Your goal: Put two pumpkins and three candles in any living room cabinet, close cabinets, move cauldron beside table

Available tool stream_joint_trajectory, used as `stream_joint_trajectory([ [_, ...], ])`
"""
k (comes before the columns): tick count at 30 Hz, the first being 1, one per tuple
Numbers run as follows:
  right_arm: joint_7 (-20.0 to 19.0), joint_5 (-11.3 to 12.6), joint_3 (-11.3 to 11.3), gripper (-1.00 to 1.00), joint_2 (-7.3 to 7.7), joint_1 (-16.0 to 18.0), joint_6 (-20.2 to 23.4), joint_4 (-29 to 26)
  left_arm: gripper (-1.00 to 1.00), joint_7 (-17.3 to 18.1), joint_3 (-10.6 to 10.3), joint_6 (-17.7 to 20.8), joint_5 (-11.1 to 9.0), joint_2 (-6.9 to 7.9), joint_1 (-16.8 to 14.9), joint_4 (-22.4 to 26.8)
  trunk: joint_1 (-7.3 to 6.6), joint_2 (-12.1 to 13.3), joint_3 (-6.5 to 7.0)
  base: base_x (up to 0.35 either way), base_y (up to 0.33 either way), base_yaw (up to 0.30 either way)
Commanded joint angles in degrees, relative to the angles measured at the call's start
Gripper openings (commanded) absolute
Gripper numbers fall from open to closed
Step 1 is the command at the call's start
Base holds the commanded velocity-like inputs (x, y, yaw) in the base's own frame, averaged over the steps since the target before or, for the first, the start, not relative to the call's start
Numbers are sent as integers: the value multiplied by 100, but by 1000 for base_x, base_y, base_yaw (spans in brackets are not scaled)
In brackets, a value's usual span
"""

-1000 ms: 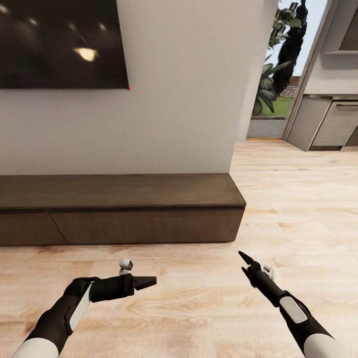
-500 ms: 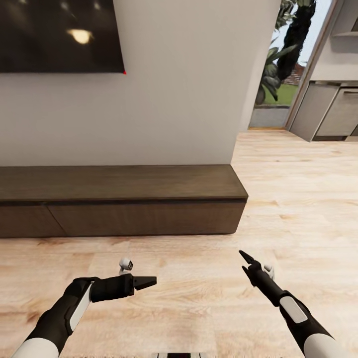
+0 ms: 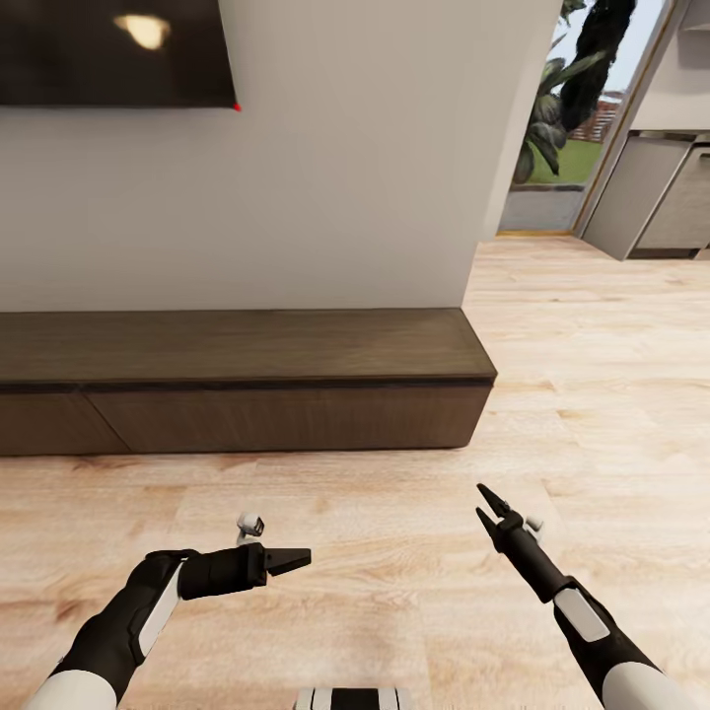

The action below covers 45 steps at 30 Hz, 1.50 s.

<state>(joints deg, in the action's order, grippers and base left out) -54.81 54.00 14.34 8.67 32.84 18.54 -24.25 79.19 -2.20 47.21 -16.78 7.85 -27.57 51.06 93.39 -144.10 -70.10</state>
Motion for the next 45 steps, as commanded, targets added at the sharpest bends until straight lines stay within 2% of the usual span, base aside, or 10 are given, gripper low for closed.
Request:
stream_joint_trajectory([
  [1,-63,39,8,100,1,3,53,13,100,0,-21,60,-36,6,-3,0,1,-3,-27,0,0,0],
  [12,-144,34,10,100,-4,3,45,32,100,68,-10,67,-35,15,-3,0,4,-5,-49,12,0,0],
  [16,-148,36,10,100,-1,3,31,28,100,587,-13,89,-17,15,-3,2,4,-5,-49,180,0,0],
  [20,-149,33,8,100,-3,3,24,33,100,775,-9,116,-3,16,-3,-15,4,-5,-49,282,0,0],
  [23,-127,32,6,100,9,3,42,39,100,801,-9,120,-1,15,-3,-23,4,-5,-49,315,0,0],
  [30,194,35,0,100,40,3,98,34,100,820,-15,122,-1,15,-3,-26,4,-5,-49,332,0,0],
  [45,238,33,14,100,45,3,-16,28,100,826,-17,122,-1,15,-3,-26,4,-5,-49,258,0,0],
])
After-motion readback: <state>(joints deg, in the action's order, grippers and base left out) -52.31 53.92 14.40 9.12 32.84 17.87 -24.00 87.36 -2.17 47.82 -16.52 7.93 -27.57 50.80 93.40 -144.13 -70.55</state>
